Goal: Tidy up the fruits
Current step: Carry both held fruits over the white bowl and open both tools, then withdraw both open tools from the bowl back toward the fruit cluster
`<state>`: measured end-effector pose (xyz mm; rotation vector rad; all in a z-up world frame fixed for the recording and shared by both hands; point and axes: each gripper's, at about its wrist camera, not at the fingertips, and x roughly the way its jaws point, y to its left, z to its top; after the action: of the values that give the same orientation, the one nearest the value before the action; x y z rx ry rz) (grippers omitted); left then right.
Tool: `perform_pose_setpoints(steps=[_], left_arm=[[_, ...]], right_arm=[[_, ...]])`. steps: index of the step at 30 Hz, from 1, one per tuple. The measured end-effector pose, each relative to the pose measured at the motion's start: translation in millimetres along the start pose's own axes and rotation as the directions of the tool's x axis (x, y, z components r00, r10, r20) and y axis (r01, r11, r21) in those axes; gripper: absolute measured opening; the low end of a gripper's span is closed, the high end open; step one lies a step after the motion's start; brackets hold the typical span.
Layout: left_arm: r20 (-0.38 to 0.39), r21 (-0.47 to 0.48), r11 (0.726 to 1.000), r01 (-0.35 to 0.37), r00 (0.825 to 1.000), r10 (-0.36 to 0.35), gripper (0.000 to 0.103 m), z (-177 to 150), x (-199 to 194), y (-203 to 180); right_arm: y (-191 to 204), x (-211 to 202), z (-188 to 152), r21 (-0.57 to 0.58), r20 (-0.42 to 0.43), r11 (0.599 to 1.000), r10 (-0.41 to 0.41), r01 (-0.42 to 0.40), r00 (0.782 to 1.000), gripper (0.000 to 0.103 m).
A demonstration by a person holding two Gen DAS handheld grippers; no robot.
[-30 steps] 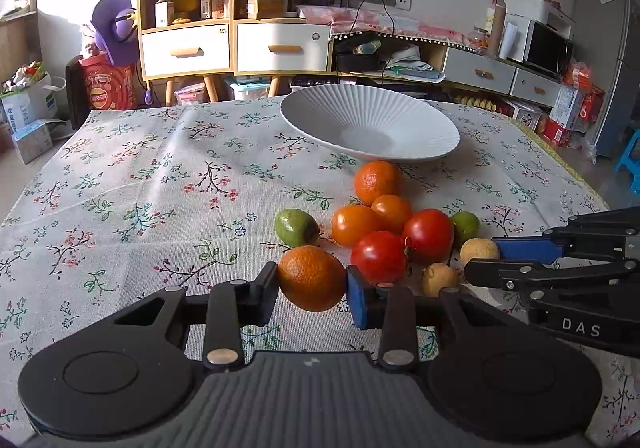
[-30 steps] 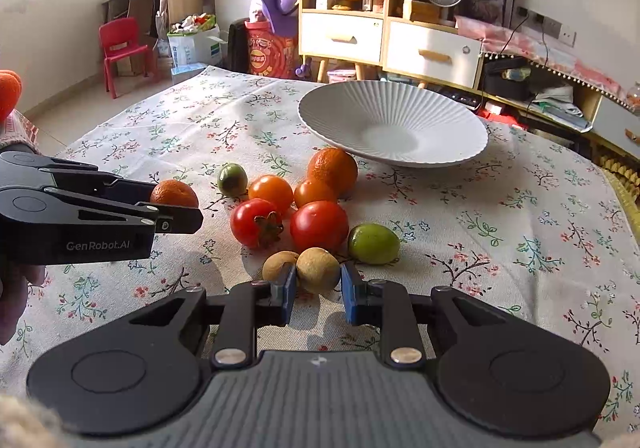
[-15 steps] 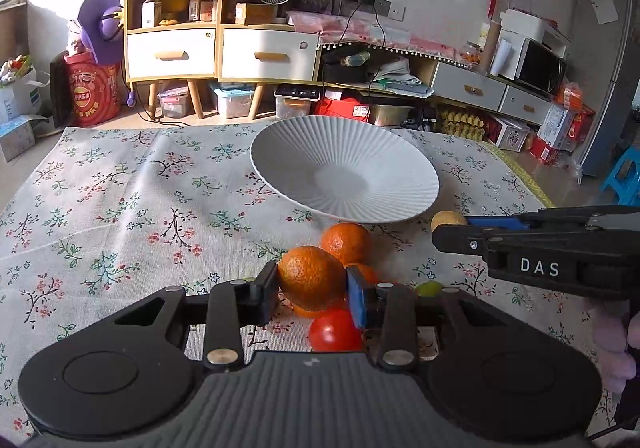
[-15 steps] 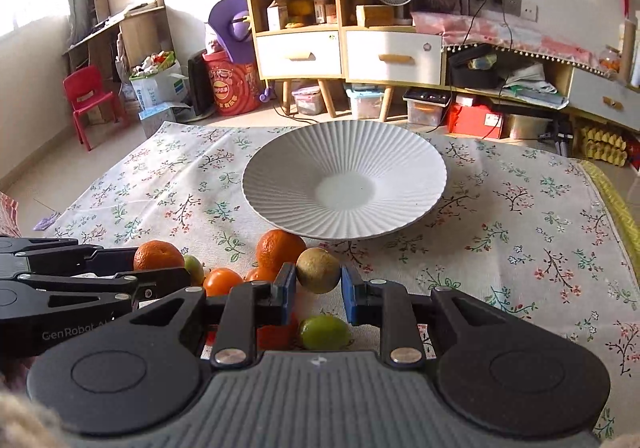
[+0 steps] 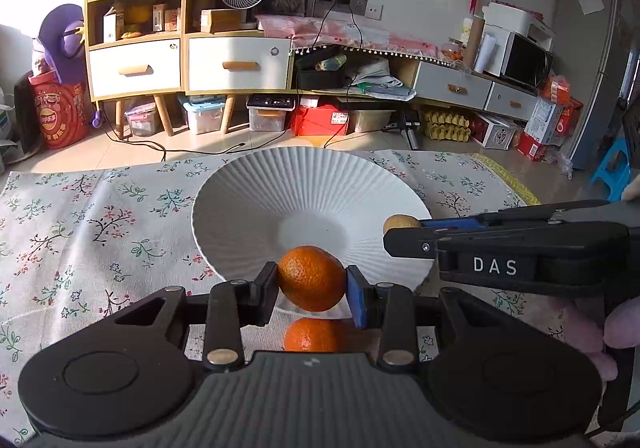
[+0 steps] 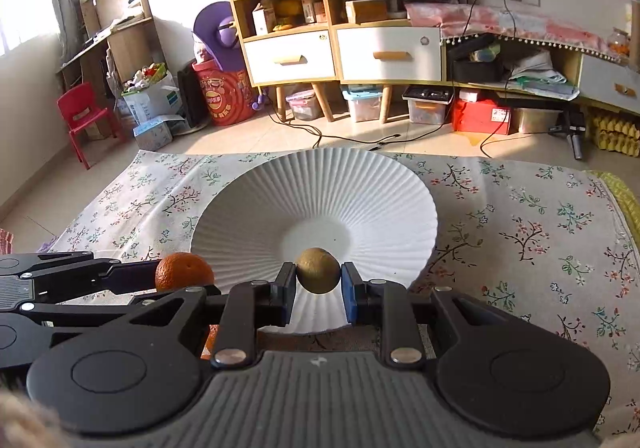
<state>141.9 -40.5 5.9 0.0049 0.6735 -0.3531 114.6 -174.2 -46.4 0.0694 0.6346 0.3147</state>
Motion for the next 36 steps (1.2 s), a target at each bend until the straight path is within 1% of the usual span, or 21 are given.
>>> perform_pose_setpoints(steps=[7,10,14,18,26,28,29,32,34,36], left_arm=[[-0.024,0.049,0.999,-0.020,1.000,0.021,0.034,6.8,27.3,1.3],[-0.034,0.083,0.996,-0.030,0.999,0.033,0.034,8.5,35.8,0.6],[-0.048,0.105,0.994,-0.041,0.998,0.046,0.034,11.7,45.2,1.8],[-0.058,0.122,0.991,-0.046,0.997,0.053,0.034,11.8,49.5,1.9],[-0.064,0.141,0.989,-0.047,0.996,0.056,0.035,14.5,50.2,1.6],[-0.056,0.135,0.989,-0.052,0.997,0.060,0.038,16.5,49.0,1.9],[-0.052,0.135,0.989,-0.055,0.997,0.063,0.042,16.7,47.3,1.8],[-0.039,0.143,0.988,-0.063,0.997,0.070,0.048,18.5,40.3,2.6],[-0.027,0.144,0.987,-0.067,0.997,0.072,0.053,19.1,33.0,3.6],[-0.015,0.139,0.988,-0.071,0.997,0.073,0.061,19.7,25.7,6.0]], right_arm=[[-8.2,16.0,9.5,-0.045,-0.005,0.998,-0.034,0.034,0.999,0.022],[-9.6,21.1,11.4,-0.062,-0.004,0.997,-0.037,0.037,0.999,0.022],[-11.5,28.1,11.4,-0.074,-0.013,0.996,-0.044,0.043,0.999,0.022],[-11.4,31.4,11.8,-0.095,-0.022,0.994,-0.048,0.046,0.999,0.022],[-10.6,31.3,11.9,-0.102,-0.029,0.994,-0.049,0.046,0.998,0.022],[-10.9,30.0,13.2,-0.093,-0.028,0.995,-0.044,0.041,0.999,0.024],[-11.2,28.8,13.8,-0.090,-0.026,0.995,-0.044,0.041,0.999,0.026],[-10.8,23.7,15.2,-0.081,-0.022,0.996,-0.044,0.042,0.999,0.032],[-10.2,19.4,16.4,-0.079,-0.016,0.996,-0.050,0.048,0.999,0.036],[-9.7,15.2,18.1,-0.073,-0.009,0.996,-0.055,0.054,0.998,0.042]])
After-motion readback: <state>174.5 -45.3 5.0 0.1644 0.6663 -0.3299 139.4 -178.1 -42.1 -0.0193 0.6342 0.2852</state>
